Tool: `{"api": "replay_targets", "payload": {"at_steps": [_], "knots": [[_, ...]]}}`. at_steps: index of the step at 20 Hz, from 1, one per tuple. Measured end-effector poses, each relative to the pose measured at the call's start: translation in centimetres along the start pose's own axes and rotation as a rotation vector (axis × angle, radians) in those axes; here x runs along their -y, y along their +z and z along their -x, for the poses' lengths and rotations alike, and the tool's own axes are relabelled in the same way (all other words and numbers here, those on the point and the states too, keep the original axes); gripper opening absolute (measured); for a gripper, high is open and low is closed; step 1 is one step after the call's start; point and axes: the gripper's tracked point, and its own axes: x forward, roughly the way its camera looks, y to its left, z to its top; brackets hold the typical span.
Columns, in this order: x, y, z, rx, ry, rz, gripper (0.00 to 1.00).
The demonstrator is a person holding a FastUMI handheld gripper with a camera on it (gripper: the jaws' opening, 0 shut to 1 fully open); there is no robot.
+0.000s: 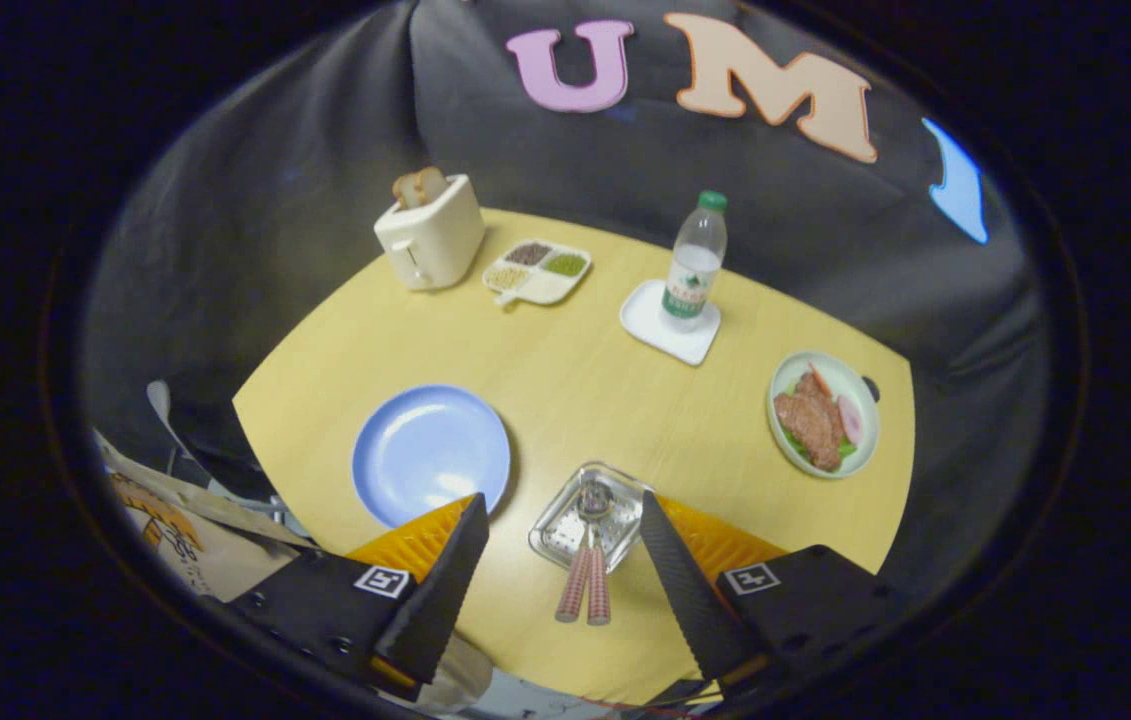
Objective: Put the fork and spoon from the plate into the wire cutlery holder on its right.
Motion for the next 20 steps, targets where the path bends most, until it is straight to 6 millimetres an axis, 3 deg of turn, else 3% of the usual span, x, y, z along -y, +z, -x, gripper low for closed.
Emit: {"api": "replay_targets", "payload": {"at_steps": [3, 6, 8, 11, 20], "knots": [[-2.7, 1.8, 1.5, 0.185, -0.018, -0.045, 0.97], [-3.3, 3.1, 3.0, 0.335, -0.082, -0.099, 0.97], [-4.2, 5.1, 5.1, 0.487, -0.124, -0.135, 0.97], [-4.3, 8.5, 9.7, 0.753, -0.256, -0.145, 0.98], [-3.3, 6.3, 12.9, 0.92, -0.501, -0.388, 0.98]]}}
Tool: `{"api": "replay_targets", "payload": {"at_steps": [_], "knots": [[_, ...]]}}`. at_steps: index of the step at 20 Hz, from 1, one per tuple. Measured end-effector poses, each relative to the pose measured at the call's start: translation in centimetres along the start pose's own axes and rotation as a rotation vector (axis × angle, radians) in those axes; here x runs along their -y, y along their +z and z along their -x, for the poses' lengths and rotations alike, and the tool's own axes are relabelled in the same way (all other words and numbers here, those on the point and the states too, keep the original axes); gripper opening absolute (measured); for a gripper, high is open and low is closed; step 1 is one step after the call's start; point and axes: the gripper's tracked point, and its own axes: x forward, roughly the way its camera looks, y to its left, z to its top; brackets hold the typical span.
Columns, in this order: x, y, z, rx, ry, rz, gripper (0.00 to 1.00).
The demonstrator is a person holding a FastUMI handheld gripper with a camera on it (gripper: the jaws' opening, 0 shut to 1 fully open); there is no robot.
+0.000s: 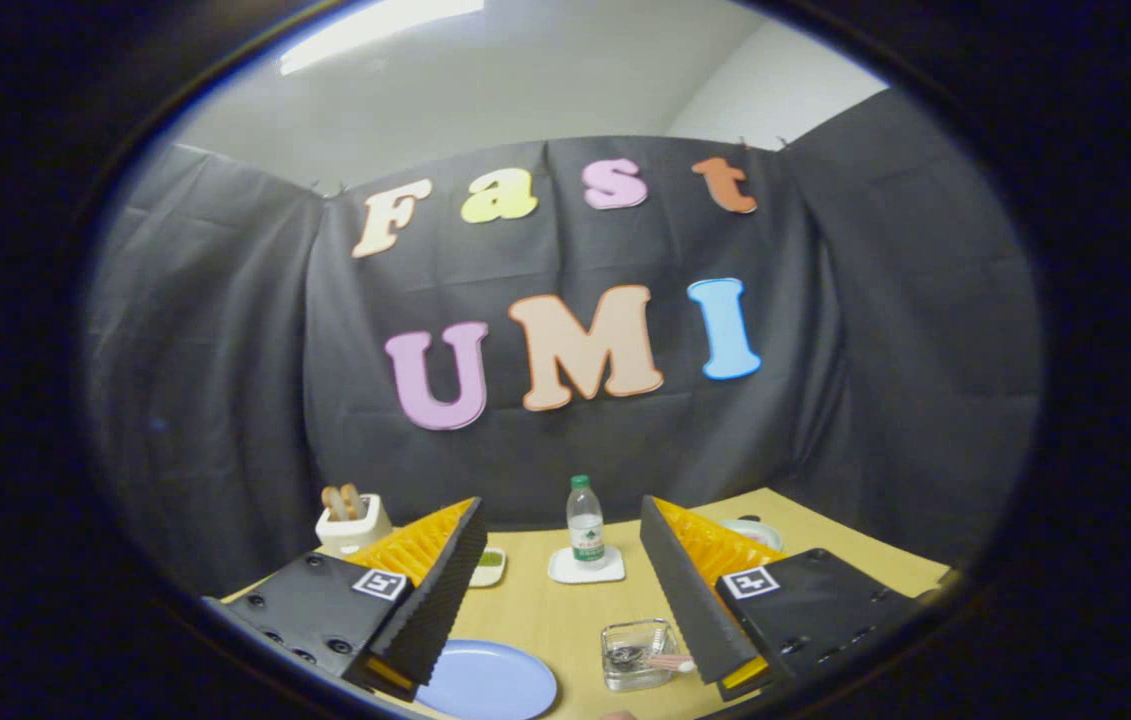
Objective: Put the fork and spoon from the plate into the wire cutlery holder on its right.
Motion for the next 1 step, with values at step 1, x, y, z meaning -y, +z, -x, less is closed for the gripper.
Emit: {"api": "replay_targets", "payload": {"at_steps": [1], "knots": [[-0.36, -0.03, 0.05, 0.004, 0.008, 0.004, 0.98]]}}
